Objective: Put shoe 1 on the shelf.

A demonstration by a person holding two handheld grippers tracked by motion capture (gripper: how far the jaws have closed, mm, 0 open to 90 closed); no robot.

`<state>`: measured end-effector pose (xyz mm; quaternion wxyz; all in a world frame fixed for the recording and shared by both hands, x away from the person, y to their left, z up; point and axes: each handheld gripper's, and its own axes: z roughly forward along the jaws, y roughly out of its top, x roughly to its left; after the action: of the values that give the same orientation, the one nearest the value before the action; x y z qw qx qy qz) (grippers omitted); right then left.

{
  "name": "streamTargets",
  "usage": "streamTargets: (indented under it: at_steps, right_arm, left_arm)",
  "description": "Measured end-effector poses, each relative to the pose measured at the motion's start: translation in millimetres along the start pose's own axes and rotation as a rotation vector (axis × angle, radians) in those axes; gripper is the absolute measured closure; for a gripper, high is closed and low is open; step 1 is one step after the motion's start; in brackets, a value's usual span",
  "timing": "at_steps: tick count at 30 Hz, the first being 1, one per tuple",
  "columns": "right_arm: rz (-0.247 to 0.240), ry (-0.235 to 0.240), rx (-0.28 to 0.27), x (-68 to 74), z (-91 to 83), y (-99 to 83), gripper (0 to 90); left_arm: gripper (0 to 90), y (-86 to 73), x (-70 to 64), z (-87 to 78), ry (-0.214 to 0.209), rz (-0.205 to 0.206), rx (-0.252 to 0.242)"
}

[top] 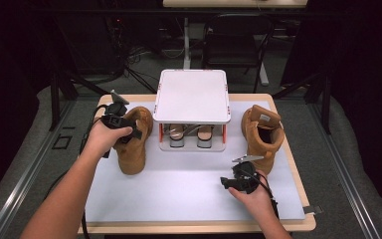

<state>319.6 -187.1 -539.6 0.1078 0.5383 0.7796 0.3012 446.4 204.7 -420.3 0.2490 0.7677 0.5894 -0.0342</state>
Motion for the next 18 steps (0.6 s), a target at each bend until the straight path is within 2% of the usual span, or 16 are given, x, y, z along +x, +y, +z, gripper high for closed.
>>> streamTargets:
  at_steps: [3, 8, 10, 12, 17, 18]
  right_arm:
    - [-0.017, 0.011, 0.025, 1.0, -1.6, 4.9, 44.8]
    - [-0.061, -0.008, 0.092, 0.6, -9.4, 14.2, 45.1]
    - [-0.056, -0.011, 0.106, 0.5, -15.5, 20.7, 45.2]
    - [-0.045, 0.0, 0.142, -3.0, -23.6, 30.5, 46.2]
    - [0.011, 0.016, 0.178, -9.0, -37.0, 52.6, 48.2]
    - [0.008, 0.013, 0.194, -10.6, -39.6, 57.2, 48.4]
  left_arm:
    - [59.1, -1.1, 1.7, -4.0, -0.016, 0.002, 0.0]
    - [57.0, -4.1, 2.9, -12.3, -0.003, 0.007, -0.002]
    - [56.3, -5.5, 2.4, -14.3, -0.001, 0.01, -0.002]
    - [56.2, -6.4, 2.1, -15.9, 0.001, 0.022, -0.001]
    - [55.6, -6.2, 1.7, -15.2, 0.005, 0.03, 0.011]
    - [55.6, -6.1, 1.6, -14.7, 0.008, 0.03, 0.012]
